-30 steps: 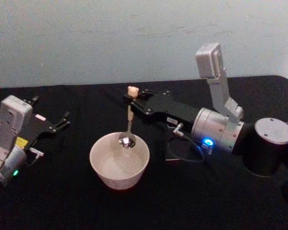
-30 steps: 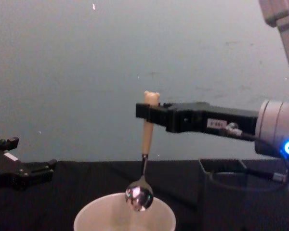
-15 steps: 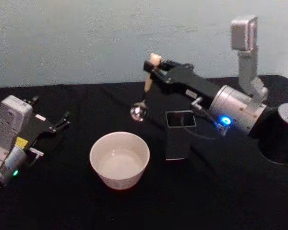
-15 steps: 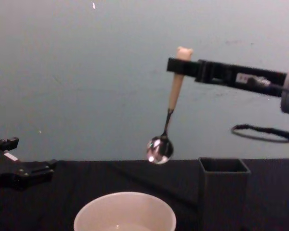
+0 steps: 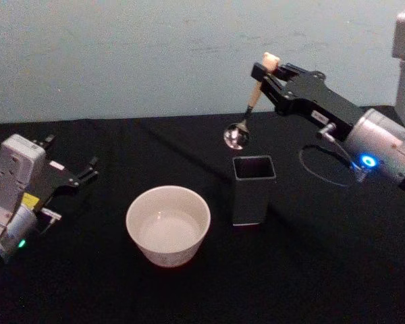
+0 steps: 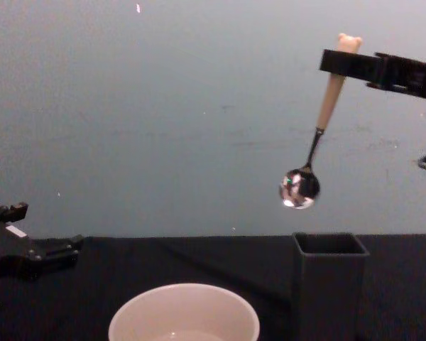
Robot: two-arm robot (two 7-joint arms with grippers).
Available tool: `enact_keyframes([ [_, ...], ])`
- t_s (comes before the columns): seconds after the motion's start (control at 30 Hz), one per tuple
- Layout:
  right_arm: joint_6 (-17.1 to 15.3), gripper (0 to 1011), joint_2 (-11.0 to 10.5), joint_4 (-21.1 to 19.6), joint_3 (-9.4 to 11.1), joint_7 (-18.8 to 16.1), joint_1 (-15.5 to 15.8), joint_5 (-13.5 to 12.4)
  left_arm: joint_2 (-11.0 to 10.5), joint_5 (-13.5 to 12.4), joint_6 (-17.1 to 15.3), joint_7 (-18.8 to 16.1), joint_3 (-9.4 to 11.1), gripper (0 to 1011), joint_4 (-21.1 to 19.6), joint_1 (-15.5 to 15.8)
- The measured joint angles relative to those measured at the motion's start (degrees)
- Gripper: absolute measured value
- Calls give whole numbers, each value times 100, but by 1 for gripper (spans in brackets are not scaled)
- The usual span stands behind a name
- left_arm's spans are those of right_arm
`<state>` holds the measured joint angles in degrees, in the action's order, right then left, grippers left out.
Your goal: Pick up the stirring spoon with one hand, stir inside the cup, then place it back in its original position.
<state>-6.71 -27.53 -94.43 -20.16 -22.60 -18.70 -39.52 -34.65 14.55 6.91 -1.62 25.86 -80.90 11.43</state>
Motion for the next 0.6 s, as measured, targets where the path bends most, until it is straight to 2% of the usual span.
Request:
enact_keyframes([
  [0.17,99,214,-228,-78,85,-55,171,-8,0,0,0,0,0,1001,0,0],
  [0.6,41,214,-304,120,-43,-130,213,85,0,0,0,0,0,1001,0,0],
])
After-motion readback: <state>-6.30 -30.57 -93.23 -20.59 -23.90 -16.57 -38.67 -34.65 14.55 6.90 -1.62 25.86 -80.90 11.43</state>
